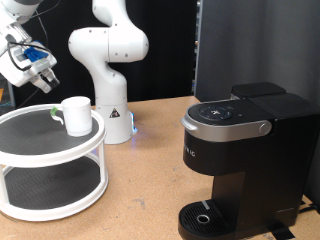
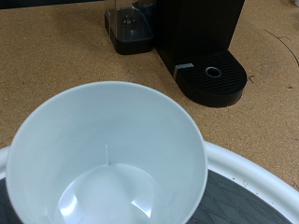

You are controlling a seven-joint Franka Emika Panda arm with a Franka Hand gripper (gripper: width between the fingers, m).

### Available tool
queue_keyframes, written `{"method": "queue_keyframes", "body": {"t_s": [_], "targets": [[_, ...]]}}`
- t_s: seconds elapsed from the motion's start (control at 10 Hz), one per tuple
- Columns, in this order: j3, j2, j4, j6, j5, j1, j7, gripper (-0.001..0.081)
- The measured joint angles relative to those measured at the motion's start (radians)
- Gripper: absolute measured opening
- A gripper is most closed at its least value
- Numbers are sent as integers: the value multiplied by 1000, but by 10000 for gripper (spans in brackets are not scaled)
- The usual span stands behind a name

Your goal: Make a cup of coffee with the keurig machine

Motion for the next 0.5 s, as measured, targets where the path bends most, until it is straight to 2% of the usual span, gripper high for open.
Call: {"method": "queue_keyframes", "body": {"t_s": [0.1, 0.2, 0.4, 0.5], "targets": [[-4, 0, -1, 0, 0, 0, 0, 440], [-8, 1, -3, 0, 0, 1, 0, 440], [-22, 6, -10, 0, 5, 4, -2, 719], [-30, 10, -14, 1, 9, 8, -9, 780]]}}
